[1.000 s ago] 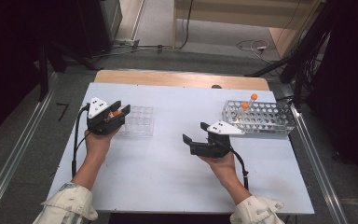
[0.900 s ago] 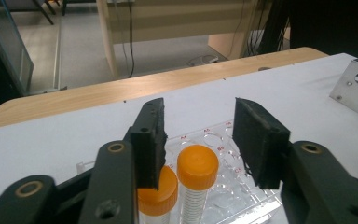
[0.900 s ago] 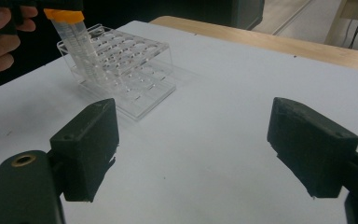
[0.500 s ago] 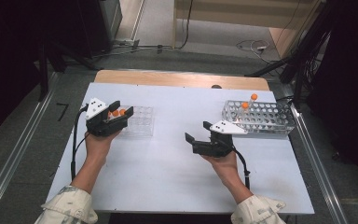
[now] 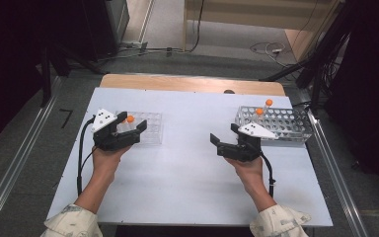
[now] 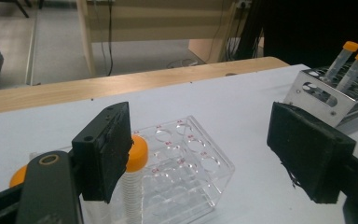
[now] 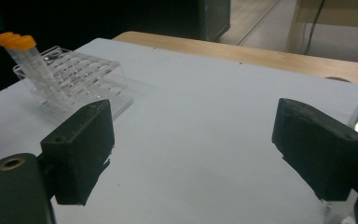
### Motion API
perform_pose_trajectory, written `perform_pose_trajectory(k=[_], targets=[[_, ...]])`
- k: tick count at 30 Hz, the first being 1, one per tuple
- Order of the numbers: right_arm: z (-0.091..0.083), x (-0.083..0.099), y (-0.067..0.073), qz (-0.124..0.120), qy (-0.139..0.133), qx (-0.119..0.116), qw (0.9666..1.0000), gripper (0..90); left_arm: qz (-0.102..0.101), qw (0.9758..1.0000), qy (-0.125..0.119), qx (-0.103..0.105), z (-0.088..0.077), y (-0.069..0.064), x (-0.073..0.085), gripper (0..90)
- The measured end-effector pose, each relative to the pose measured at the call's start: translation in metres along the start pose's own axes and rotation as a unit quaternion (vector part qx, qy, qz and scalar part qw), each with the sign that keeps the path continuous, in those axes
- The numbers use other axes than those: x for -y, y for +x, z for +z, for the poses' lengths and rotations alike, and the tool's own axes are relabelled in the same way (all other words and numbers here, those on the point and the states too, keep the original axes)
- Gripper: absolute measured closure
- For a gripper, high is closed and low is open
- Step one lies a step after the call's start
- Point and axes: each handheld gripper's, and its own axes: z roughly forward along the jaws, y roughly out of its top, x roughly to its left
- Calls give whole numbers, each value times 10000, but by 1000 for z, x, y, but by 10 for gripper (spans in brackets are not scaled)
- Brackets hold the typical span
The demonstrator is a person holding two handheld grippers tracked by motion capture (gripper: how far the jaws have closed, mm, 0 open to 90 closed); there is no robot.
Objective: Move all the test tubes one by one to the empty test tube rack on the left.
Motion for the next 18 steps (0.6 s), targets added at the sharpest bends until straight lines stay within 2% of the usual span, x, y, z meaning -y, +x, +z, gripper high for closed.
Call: perform_pose_trajectory(k=[3, 4, 8, 9, 10, 11, 18], targets=[[-3, -1, -6, 46, -29, 125, 9999, 105, 39, 10000, 36, 27, 0, -3, 2, 229], [-5, -1, -14, 96, -58, 268, 9996, 105, 54, 9999, 66, 53, 0, -4, 2, 229], [-13, -2, -29, 223, -223, 644, 9974, 114, 40, 9998, 102, 135, 1, -6, 4, 231], [-13, -2, -29, 223, -223, 644, 9974, 114, 40, 9998, 102, 135, 1, -6, 4, 231], [-17, -3, -37, 313, -278, 823, 9957, 115, 65, 9998, 116, 145, 1, -7, 4, 231], [-18, -2, -41, 347, -291, 899, 9949, 115, 60, 9998, 115, 162, 1, -7, 4, 231], [-20, 2, -59, 417, -296, 1325, 9899, 118, 127, 9996, 150, 198, 1, -10, 6, 232]])
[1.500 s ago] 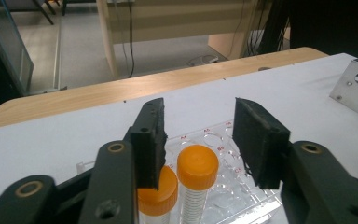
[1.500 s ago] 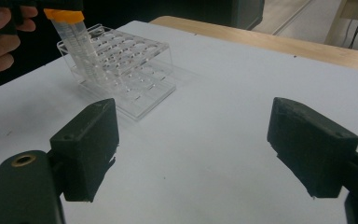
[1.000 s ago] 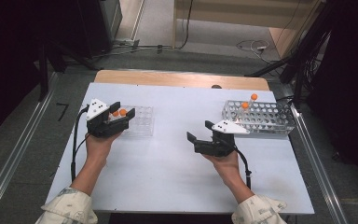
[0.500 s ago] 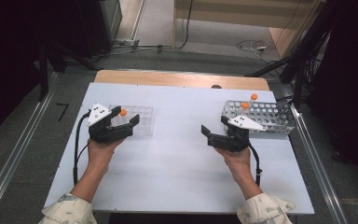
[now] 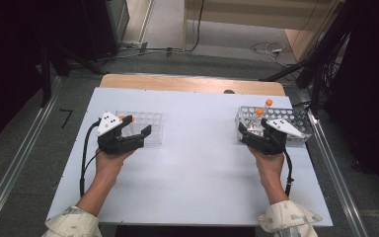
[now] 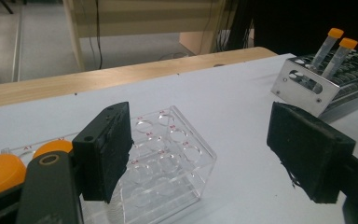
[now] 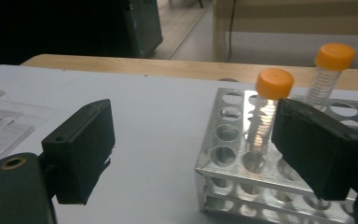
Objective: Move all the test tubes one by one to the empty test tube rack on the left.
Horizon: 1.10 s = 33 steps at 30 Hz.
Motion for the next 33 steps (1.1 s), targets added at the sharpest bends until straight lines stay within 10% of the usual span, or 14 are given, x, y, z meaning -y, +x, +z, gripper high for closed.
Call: perform_pose_trajectory(k=[8, 33], targets=[[15, 4, -19, 294, 66, 316, 9990, 151, 37, 10000, 9, 0, 0, -3, 1, 232], [53, 13, -36, 110, 170, 622, 9979, 690, -37, 10000, -14, -23, -1, -1, 0, 236]])
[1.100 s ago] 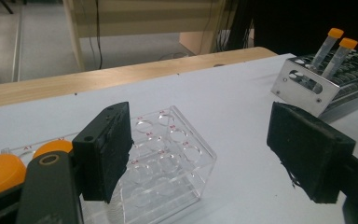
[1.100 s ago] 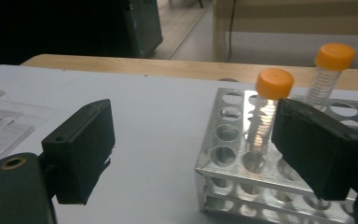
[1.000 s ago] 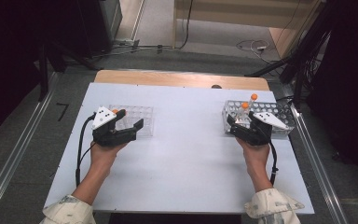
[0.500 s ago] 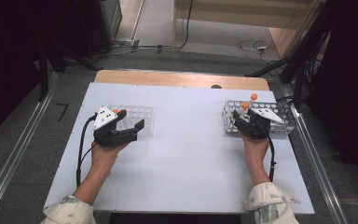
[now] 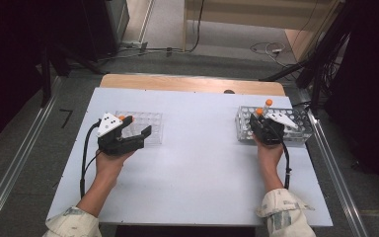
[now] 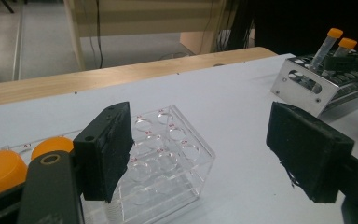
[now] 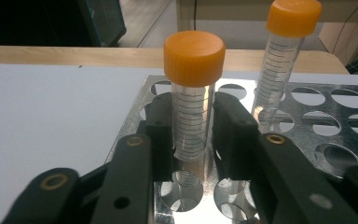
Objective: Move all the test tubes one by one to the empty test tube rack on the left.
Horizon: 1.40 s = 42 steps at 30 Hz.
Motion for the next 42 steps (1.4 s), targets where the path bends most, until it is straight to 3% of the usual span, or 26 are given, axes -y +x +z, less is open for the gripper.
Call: perform_pose_trajectory(k=[7, 29, 33, 42], targets=[[-2, -1, 2, -89, -34, 23, 10000, 711, -13, 10000, 2, -8, -1, 1, 0, 236], [-39, -35, 13, -257, -754, 100, 9968, 713, -12, 10000, 36, -1, 0, 1, 2, 236], [-51, -43, 17, -263, -854, -45, 9960, 714, -9, 10000, 24, 7, 0, 0, 2, 236], [-58, -37, 42, -452, -647, -592, 9951, 713, 9, 10000, -7, 49, -1, -3, 1, 236]])
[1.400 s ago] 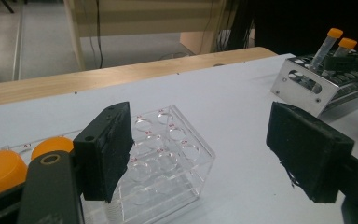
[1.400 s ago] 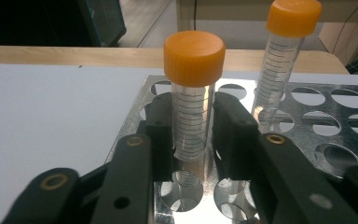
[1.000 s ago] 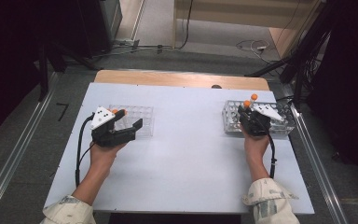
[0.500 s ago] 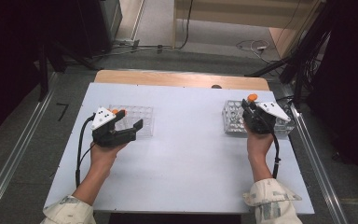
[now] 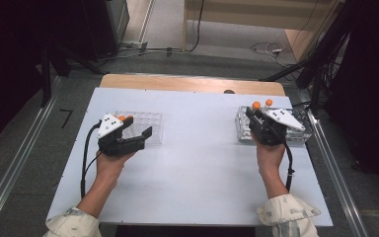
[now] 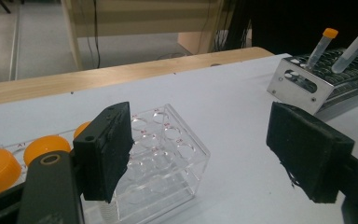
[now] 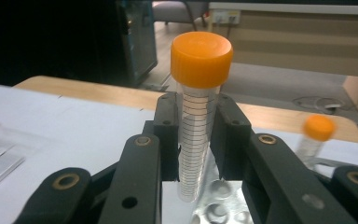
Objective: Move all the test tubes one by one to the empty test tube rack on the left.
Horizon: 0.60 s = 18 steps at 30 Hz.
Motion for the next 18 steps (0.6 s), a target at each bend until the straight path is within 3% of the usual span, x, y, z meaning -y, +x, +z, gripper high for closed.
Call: perform_pose_trajectory(k=[7, 12, 18], targets=[[6, 8, 27, 46, 284, -648, 9975, 713, 22, 10000, 8, 60, 0, -4, 0, 236], [10, 15, 50, -178, 449, -940, 9944, 714, 42, 9999, 45, 127, 1, -9, 1, 236], [14, 25, 76, -363, 599, -1375, 9880, 714, 118, 9996, 103, 226, 4, -19, 3, 236]])
